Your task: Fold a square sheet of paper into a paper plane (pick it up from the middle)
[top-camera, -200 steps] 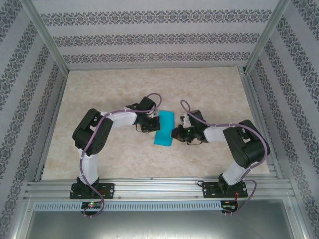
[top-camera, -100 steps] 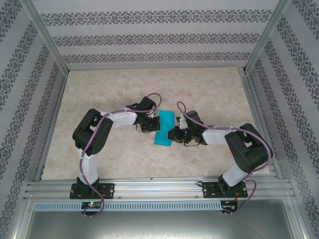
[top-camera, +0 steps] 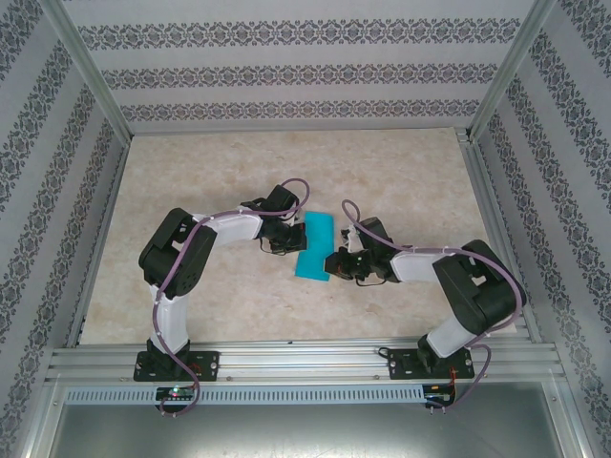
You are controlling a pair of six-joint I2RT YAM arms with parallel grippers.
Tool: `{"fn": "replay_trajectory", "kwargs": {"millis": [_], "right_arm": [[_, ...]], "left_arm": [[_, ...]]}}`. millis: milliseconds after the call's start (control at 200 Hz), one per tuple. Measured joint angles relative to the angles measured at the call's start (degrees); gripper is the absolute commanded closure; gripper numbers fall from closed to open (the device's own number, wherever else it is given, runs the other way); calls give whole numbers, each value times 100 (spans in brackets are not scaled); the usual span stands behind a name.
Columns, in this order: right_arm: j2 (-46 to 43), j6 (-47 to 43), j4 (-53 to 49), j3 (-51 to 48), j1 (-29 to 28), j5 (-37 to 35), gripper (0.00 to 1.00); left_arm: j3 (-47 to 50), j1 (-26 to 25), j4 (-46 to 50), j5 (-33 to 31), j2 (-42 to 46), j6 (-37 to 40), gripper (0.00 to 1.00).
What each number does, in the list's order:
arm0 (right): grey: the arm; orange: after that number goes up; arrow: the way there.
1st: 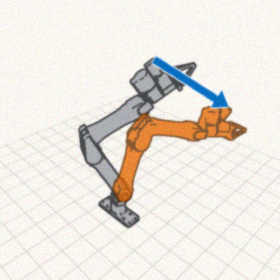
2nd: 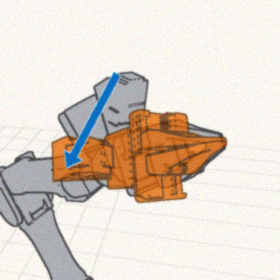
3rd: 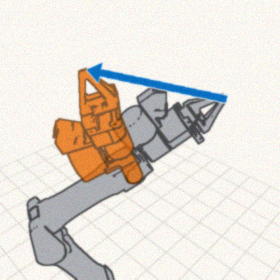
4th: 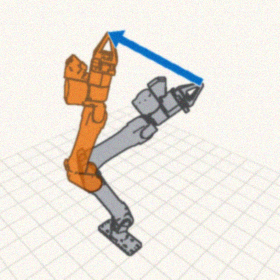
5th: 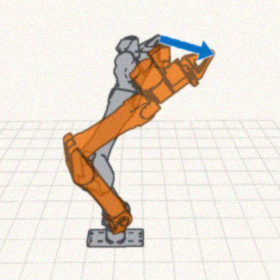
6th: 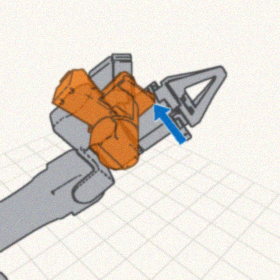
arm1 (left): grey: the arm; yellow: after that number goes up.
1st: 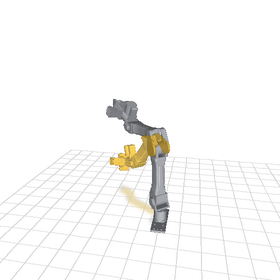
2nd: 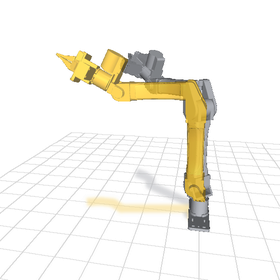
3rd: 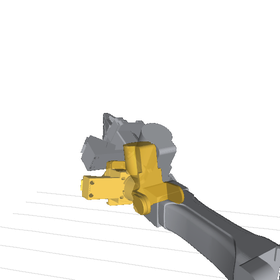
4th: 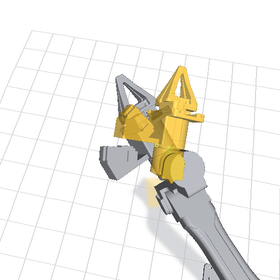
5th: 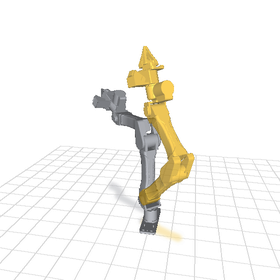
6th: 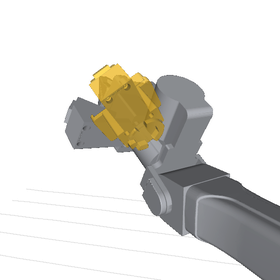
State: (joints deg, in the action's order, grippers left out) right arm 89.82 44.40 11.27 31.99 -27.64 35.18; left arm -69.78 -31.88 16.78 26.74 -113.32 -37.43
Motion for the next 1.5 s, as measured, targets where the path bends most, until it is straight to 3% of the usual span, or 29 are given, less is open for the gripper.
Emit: {"fn": "replay_trajectory", "kwargs": {"millis": [215, 754, 1119, 1504], "right_arm": [[-264, 68, -31, 9, -98, 11, 87], [118, 22, -232, -92, -262, -223, 88], [-315, 26, -586, 155, -262, -232, 87], [428, 35, -413, 286, -264, -155, 87]], "left_arm": [[0, 0, 2, 0, 0, 2, 100], [0, 0, 2, 0, 0, 24, 100], [0, 0, 2, 0, 0, 50, 100], [0, 0, 2, 0, 0, 87, 100]]}}
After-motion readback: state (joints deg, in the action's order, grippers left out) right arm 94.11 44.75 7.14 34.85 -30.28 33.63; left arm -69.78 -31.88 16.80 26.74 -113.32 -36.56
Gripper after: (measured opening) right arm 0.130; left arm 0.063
